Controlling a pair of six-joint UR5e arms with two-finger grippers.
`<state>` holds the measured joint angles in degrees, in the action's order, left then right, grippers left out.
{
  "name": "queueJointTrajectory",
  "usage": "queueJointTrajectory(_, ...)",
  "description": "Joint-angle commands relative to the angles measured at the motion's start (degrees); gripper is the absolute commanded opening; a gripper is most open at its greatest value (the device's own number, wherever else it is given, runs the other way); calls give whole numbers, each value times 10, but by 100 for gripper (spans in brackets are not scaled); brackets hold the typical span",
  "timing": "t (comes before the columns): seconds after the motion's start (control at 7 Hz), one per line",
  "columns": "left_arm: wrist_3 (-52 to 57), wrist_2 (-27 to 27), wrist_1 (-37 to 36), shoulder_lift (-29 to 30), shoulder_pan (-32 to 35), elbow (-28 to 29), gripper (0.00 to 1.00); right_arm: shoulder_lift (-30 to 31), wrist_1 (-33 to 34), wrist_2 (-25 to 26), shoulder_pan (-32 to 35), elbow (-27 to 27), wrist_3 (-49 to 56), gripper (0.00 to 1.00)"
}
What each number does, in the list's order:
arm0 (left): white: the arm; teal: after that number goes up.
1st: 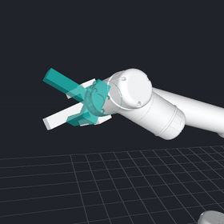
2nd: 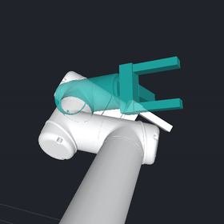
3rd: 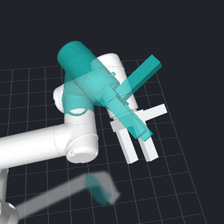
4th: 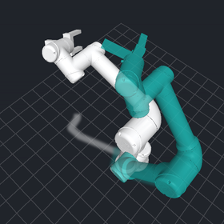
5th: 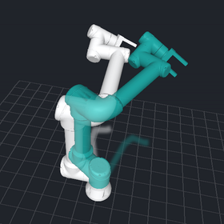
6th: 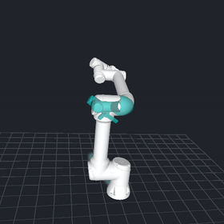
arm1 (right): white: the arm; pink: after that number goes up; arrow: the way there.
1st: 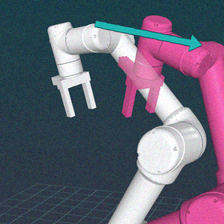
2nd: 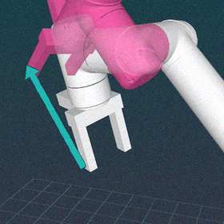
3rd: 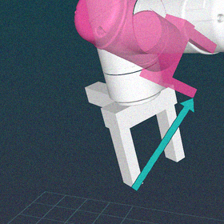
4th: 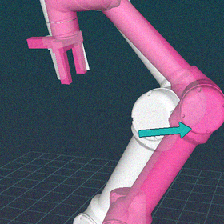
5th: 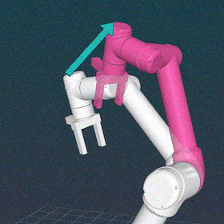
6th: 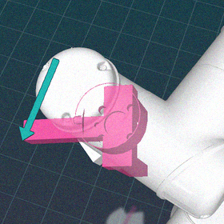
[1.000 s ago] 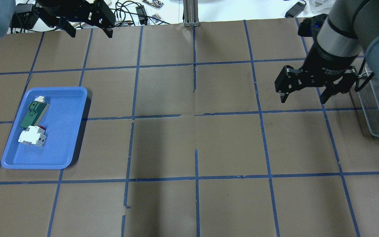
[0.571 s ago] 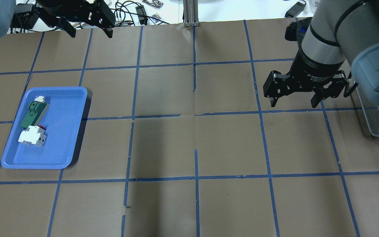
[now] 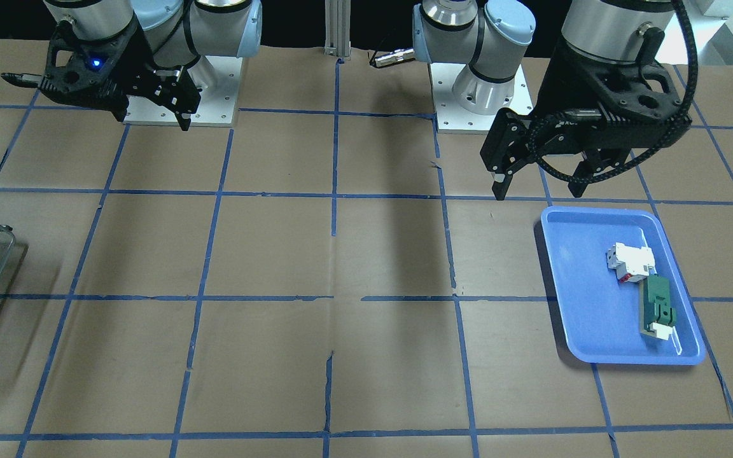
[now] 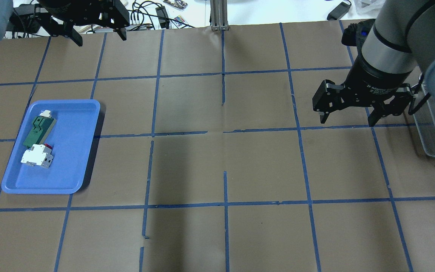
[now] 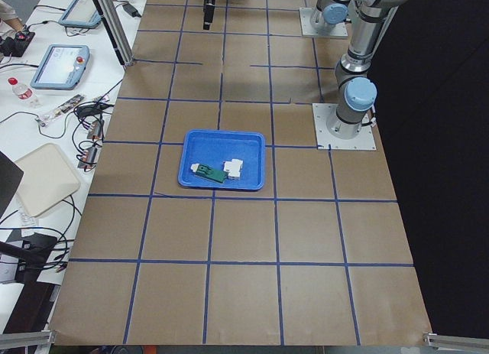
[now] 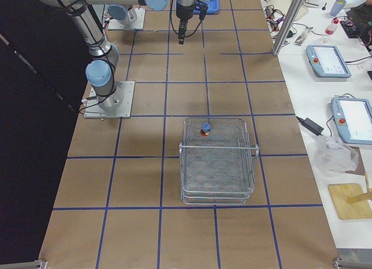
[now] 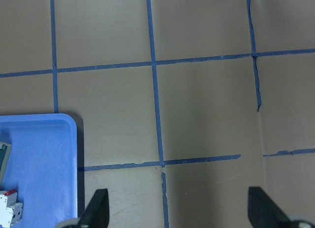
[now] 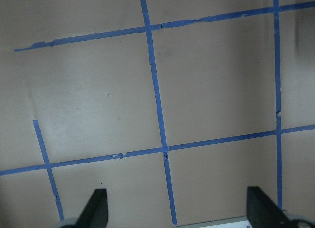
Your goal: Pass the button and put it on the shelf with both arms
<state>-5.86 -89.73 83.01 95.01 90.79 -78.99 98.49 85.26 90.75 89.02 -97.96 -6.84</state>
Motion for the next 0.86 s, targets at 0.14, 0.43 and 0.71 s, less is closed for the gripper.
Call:
queueJointTrajectory(0.14, -1, 0, -3, 2, 0, 0, 100, 7, -3, -3, 5, 0, -1, 100)
queueJointTrajectory(0.43, -1, 1, -4, 2, 0, -1, 100, 7, -2, -2, 5, 0, 0, 100)
queueJointTrajectory(0.71, -1, 1, -4, 3, 0, -1, 100, 7, -2, -2, 5, 0, 0, 100)
